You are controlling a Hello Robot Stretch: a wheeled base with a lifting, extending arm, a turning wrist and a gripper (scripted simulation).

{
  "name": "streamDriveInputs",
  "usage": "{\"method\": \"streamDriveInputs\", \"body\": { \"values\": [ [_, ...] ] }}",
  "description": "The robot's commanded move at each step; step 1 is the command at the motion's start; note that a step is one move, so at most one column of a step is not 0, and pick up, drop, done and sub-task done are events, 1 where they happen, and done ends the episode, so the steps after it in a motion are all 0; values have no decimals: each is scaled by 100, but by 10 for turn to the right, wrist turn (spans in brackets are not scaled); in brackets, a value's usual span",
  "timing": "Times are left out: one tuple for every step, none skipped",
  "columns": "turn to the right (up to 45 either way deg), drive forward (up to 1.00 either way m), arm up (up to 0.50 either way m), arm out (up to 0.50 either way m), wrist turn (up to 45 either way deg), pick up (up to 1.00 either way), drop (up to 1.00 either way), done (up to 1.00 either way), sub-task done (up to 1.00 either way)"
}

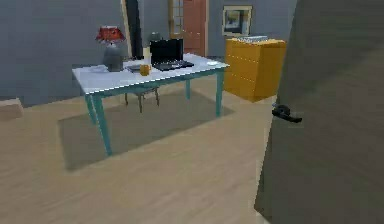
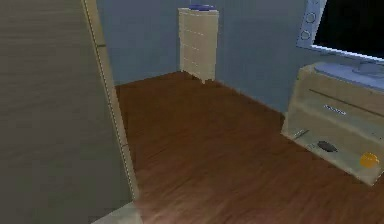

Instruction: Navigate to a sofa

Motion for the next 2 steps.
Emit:
{"method": "streamDriveInputs", "body": {
  "values": [
    [0,100,0,0,0,0,0,0,0],
    [0,30,0,0,0,0,0,0,0]
  ]
}}
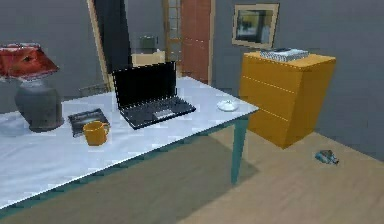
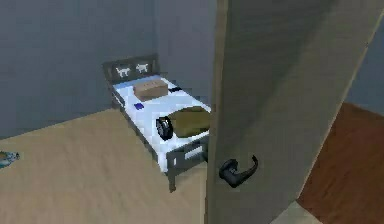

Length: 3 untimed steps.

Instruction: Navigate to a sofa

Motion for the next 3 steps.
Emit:
{"method": "streamDriveInputs", "body": {
  "values": [
    [360,0,0,0,0,0,0,0,0],
    [0,100,0,0,0,0,0,0,0],
    [60,0,0,0,0,0,0,0,0]
  ]
}}
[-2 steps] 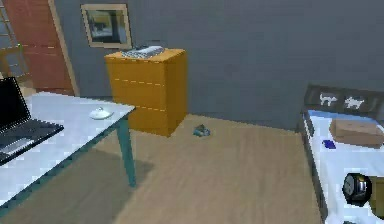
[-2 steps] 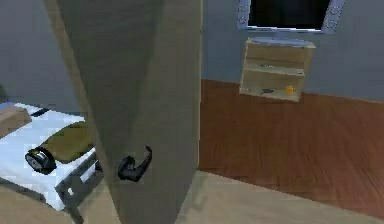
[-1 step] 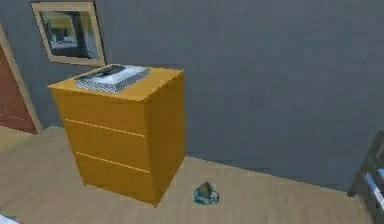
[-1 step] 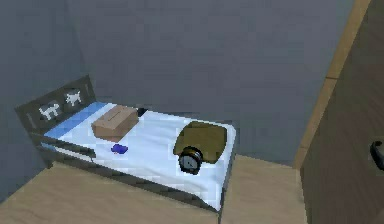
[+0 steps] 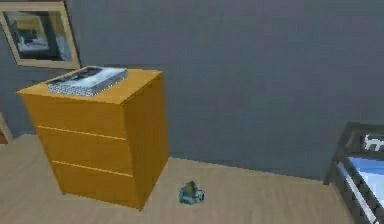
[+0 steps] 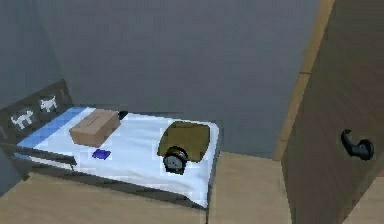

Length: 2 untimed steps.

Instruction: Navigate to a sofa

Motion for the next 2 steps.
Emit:
{"method": "streamDriveInputs", "body": {
  "values": [
    [0,40,0,0,0,0,0,0,0],
    [-180,0,0,0,0,0,0,0,0]
  ]
}}
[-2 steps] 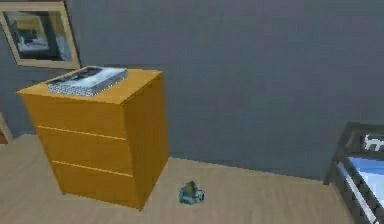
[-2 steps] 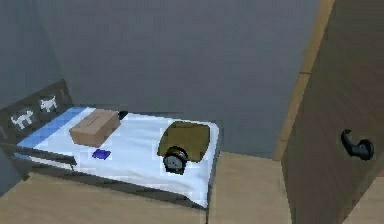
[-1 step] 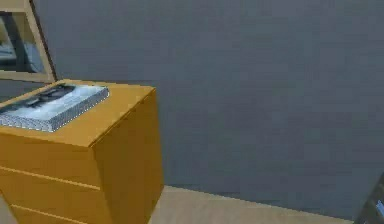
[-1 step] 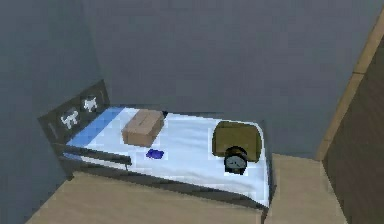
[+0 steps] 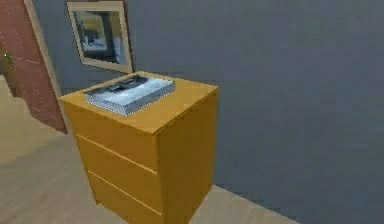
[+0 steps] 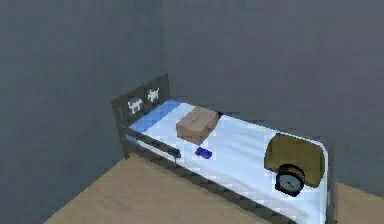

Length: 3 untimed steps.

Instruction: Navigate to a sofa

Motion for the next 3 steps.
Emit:
{"method": "streamDriveInputs", "body": {
  "values": [
    [0,35,0,0,0,0,0,0,0],
    [-450,0,0,0,0,0,0,0,0],
    [-30,0,0,0,0,0,0,0,0]
  ]
}}
